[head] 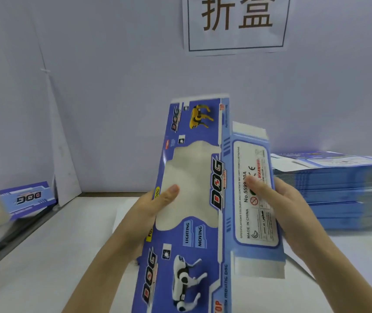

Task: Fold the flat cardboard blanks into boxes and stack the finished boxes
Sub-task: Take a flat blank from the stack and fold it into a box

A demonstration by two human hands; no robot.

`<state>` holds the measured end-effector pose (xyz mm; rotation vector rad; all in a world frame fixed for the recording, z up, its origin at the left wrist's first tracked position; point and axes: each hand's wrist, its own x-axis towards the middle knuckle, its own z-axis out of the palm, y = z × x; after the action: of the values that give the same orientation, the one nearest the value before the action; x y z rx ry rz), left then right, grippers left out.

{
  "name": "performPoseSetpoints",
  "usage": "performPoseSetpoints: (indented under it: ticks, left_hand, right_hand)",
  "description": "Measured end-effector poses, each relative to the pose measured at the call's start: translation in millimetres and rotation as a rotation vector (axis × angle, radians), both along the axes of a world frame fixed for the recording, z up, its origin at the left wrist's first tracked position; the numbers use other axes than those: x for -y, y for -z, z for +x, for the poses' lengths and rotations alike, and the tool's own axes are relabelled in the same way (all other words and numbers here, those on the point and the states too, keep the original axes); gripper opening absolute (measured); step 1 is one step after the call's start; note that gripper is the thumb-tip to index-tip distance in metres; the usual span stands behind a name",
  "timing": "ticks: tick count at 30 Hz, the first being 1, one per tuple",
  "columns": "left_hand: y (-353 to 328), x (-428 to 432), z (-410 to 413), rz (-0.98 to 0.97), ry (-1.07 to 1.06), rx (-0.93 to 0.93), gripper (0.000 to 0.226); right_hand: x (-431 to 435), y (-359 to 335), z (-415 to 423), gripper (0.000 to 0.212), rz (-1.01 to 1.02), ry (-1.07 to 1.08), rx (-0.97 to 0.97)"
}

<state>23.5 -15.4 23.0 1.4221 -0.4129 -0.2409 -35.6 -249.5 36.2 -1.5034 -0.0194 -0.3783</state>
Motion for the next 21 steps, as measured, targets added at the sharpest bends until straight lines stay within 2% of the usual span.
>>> performPoseSetpoints:
  ticks: [2, 3, 5, 8, 10, 12, 15, 17, 20, 21]
  left_hand:
    - [-1, -9, 4, 0.037, 0.031, -0.049, 0.033]
    - [-1, -14, 7, 0.042, 0.036, -0.11, 0.04]
    - [-3, -26, 11, 0.087, 0.046, -0.197, 0.051]
    - [-6, -35, 15, 0.133, 0.055, -0.225, 0.046]
    - [3, -43, 10, 0.152, 0.019, -0.11, 0.042]
    - [11, -49, 5, 0.058, -0.061, -0.022, 0.045]
    - [8, -55, -3, -0.075, -0.128, -0.047, 0.055]
    - [4, -52, 6, -0.042, -0.052, -0.059, 0.056]
    - [-18, -36, -1, -0.165, 0.057, -0.135, 0.065]
    - [-20, -32, -4, -0.166, 0.093, -0.09, 0.066]
  right_hand:
    - [5, 5, 5, 0.03, -0.298, 0.227, 0.066]
    - [9, 7, 7, 0.038, -0.474, 0.351, 0.098]
    - [21, 12, 9, 0.07, -0.789, 0.438, 0.172]
    - [28, 16, 10, 0.107, -1.207, 0.223, 0.223]
    - [18, 21, 10, 0.123, -1.342, 0.086, 0.261]
    - [5, 24, 9, 0.121, -1.376, 0.019, 0.362]
    - [-6, 20, 6, 0.104, -1.37, -0.007, 0.484]
    - [-6, 14, 2, 0.093, -1.247, -0.051, 0.455]
    - [-6, 11, -1, 0.085, -1.032, -0.047, 0.421]
    - [-8, 10, -2, 0.077, -0.953, -0.002, 0.425]
